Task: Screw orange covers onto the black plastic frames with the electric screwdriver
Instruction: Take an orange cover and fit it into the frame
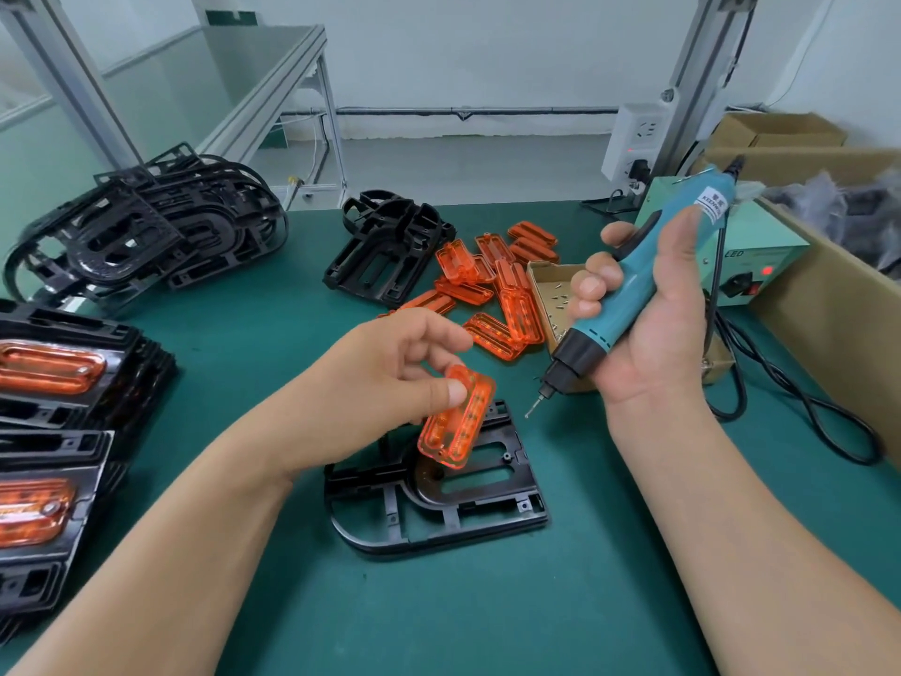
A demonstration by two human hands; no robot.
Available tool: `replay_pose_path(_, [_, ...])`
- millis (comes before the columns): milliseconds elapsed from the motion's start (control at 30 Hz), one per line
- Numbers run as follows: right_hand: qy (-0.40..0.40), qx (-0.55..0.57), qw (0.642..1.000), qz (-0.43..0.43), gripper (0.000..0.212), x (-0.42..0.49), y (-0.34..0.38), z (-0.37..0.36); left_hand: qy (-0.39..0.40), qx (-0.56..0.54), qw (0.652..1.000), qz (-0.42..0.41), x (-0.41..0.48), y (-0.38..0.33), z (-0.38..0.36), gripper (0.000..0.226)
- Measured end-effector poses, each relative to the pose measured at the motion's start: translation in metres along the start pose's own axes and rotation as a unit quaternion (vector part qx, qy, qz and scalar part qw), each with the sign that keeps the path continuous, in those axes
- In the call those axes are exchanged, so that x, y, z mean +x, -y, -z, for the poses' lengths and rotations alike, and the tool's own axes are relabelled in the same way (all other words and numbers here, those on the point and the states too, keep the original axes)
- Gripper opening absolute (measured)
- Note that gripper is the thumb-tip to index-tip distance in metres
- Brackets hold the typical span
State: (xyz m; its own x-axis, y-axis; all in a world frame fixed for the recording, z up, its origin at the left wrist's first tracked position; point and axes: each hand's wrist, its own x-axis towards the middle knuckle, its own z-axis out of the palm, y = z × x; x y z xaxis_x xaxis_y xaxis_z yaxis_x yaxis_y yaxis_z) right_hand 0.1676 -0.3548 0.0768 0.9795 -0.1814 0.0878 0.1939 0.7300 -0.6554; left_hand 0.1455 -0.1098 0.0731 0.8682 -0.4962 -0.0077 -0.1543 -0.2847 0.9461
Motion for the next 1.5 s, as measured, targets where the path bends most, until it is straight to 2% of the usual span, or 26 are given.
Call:
replay_pose_path(100, [0.001,0.004,1.000,-0.001,0.054,0.000,-0.001,0.000,-0.017,0.067,0.998,0.000,0.000,0.000,-0.009,0.021])
replay_pose_path(233, [-0.003,0.008,1.000,-0.006,0.054,0.001,0.000,0.000,-0.002,0.158,0.987,0.004,-0.003,-0.005,-0.022,0.014])
replay_pose_path(400, [-0.005,0.010,1.000,-0.006,0.053,0.001,0.000,0.000,-0.031,0.248,0.968,-0.020,-0.004,-0.008,-0.031,0.009])
replay_pose_path(533, [-0.004,0.008,1.000,-0.009,0.053,0.002,-0.001,0.001,-0.048,0.265,0.963,0.002,-0.005,-0.008,-0.035,0.010])
replay_pose_path(733, [-0.001,0.001,1.000,-0.011,0.052,0.003,0.000,0.003,-0.050,0.312,0.949,-0.012,-0.004,-0.006,-0.042,0.018])
replay_pose_path(933, [0.008,-0.001,1.000,-0.019,0.052,0.002,-0.001,0.003,-0.060,0.341,0.938,-0.014,-0.003,-0.002,-0.056,0.015])
replay_pose_path(1067, [0.020,-0.016,0.999,-0.045,0.055,0.005,0.001,0.004,-0.065,0.360,0.931,-0.015,-0.002,0.001,-0.054,0.018])
replay_pose_path(1167, [0.035,-0.052,0.994,-0.093,0.050,0.007,0.003,0.005,-0.064,0.326,0.943,0.002,-0.002,0.003,-0.046,0.025])
replay_pose_path(1300, [0.082,-0.166,0.969,-0.164,0.028,0.009,0.008,0.009,-0.012,0.298,0.953,0.053,-0.005,0.002,-0.020,0.039])
replay_pose_path(1367, [0.115,-0.265,0.943,-0.162,0.024,0.008,0.011,0.009,0.031,0.310,0.947,0.080,-0.007,0.002,-0.005,0.046])
replay_pose_path(1433, [0.161,-0.374,0.902,-0.144,0.028,0.005,0.012,0.008,0.070,0.325,0.938,0.103,-0.008,0.001,0.004,0.057])
replay_pose_path(1500, [0.218,-0.487,0.836,-0.129,0.029,0.000,0.011,0.007,0.098,0.341,0.928,0.115,-0.008,0.000,0.006,0.056])
